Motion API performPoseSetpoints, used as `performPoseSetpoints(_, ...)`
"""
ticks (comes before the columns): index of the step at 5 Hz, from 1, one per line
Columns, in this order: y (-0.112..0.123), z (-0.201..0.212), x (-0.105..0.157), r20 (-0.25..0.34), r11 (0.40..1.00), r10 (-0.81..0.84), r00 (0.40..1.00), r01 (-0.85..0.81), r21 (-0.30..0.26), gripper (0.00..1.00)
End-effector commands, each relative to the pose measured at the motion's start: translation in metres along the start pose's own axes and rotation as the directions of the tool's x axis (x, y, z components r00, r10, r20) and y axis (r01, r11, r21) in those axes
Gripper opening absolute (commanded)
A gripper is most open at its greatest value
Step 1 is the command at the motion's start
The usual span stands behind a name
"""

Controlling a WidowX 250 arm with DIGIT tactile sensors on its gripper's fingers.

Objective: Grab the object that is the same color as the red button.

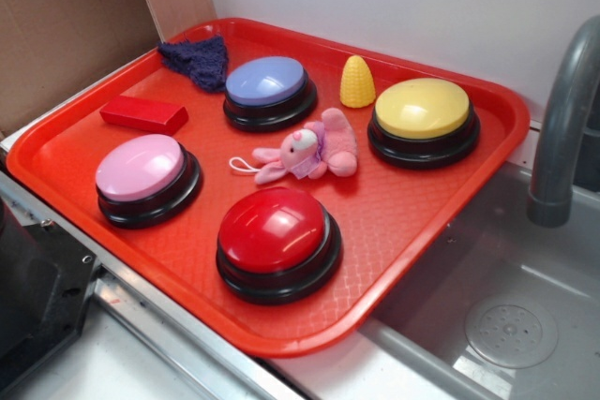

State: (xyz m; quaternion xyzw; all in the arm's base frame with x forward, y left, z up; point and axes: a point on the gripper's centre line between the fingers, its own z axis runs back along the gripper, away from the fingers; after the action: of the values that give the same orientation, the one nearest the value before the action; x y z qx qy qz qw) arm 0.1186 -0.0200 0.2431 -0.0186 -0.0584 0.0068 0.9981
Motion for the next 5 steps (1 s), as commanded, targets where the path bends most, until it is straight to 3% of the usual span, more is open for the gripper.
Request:
performPoseSetpoints(1,0.000,0.000,0.000,0.000,1.000,0.000,1.000,0.000,0.000,1.00)
performPoseSetpoints(2,0.028,-0.002,0.010,0.064,0.991,-0.132,0.989,0.129,0.046,1.00)
performPoseSetpoints(3,0.073,-0.012,0.034,0.078,0.931,-0.349,0.934,0.337,0.141,1.00)
performPoseSetpoints(4,0.092,-0.021,0.052,0.048,0.850,-0.512,0.857,0.499,0.169,1.00)
performPoseSetpoints(5,0.121,-0.050,0.078,-0.076,0.706,-0.680,0.729,0.679,0.200,1.00)
